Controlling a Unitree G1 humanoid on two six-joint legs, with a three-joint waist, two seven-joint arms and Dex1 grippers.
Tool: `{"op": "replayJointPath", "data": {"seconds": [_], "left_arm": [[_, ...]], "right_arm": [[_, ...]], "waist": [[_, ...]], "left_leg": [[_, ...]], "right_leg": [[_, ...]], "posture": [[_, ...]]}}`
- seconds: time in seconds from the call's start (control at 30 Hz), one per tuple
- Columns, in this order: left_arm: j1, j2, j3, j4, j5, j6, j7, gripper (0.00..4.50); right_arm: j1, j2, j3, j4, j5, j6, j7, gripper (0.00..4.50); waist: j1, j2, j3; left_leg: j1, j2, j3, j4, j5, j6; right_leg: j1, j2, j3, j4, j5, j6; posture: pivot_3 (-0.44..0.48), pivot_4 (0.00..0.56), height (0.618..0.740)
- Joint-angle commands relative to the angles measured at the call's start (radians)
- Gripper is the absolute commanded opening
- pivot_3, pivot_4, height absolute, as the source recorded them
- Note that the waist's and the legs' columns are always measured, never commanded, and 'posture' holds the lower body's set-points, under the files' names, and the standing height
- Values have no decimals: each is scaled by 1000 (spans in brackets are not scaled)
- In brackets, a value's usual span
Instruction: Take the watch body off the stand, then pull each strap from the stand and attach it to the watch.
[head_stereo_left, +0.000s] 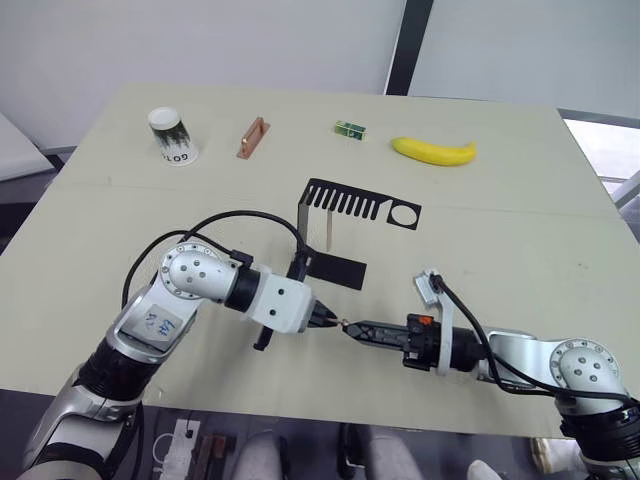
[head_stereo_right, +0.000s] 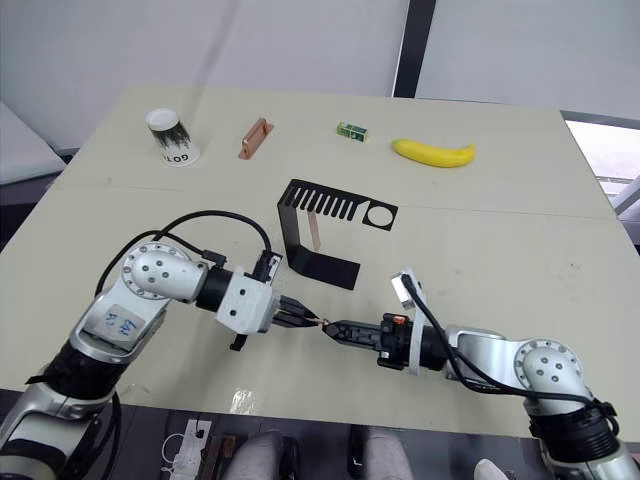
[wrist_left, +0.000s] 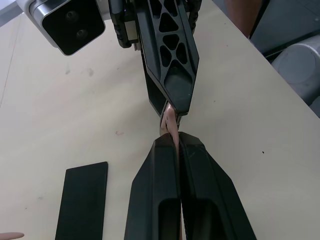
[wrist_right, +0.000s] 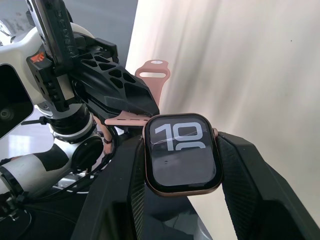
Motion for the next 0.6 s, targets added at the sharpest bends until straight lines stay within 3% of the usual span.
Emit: {"op": "replayJointPath", "data": {"seconds": [0.03,0.6], "left_arm": [[-13,-32,-33,-28,-8,-12,3,0],[-1,-65,-39,-8,38,-22,17,0]], "right_arm": [[-27,15,18,-46,58,-1,12,1598],[-26,5,26,-59,67,4,19,1598]], "waist": [[0,0,0],[0,0,0]], "left_leg": [[0,0,0,0,0,0],[0,0,0,0,0,0]], "right_leg": [[0,0,0,0,0,0],[0,0,0,0,0,0]], "posture": [[0,150,740],[0,150,740]]}}
